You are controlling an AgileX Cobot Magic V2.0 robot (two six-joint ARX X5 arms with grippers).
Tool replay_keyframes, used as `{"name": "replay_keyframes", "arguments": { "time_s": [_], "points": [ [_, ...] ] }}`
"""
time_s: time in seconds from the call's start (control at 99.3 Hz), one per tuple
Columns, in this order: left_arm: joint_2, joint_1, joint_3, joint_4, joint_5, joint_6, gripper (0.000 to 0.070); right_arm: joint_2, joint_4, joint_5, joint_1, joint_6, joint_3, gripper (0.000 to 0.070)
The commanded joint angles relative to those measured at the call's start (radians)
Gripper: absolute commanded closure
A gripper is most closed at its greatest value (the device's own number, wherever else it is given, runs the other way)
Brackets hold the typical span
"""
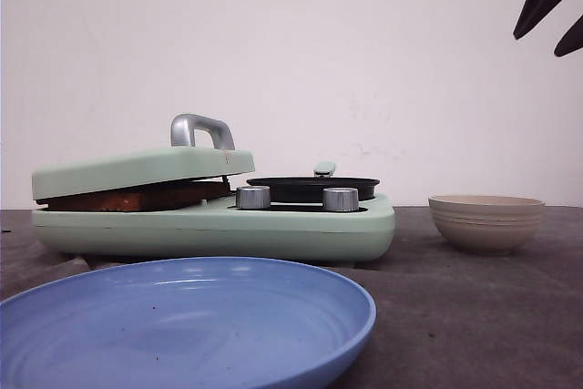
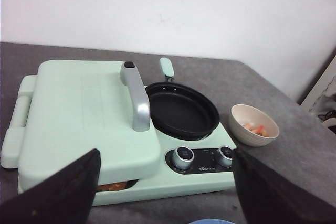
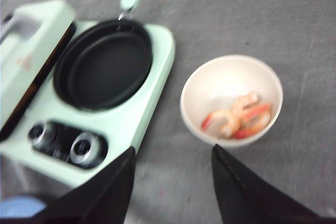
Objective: Make breakfast with bread and shrimp
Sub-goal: 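Lower the right gripper and grasp the rim of the cream shrimp bowl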
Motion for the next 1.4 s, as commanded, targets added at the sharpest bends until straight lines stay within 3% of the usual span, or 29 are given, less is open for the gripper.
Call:
{"name": "replay_keyframes", "arguments": {
  "time_s": [0.0, 0.272, 0.675, 1.39],
  "points": [
    [-0.021, -0.001, -0.012, 0.004, 0.001, -0.014, 0.0273, 0.098, -0.007, -0.028, -0.040, 0.000, 0.053, 0.0413],
    [-0.079, -0.001, -0.054, -0.038, -0.002, -0.004, 0.0278, 0.394, -0.032, -0.033, -0.132, -0.012, 0.224, 0.0413],
    [-0.079, -0.001, -0.058, -0.036, -0.006, 0.023, 0.0278, 0.700, -0.062, -0.066, -0.143, -0.040, 0.394, 0.0413],
    [-0.079, -0.001, -0.059, -0.036, -0.006, 0.040, 0.0278, 0.832, -0.077, -0.003, -0.150, -0.113, 0.417, 0.0440]
  ]
}}
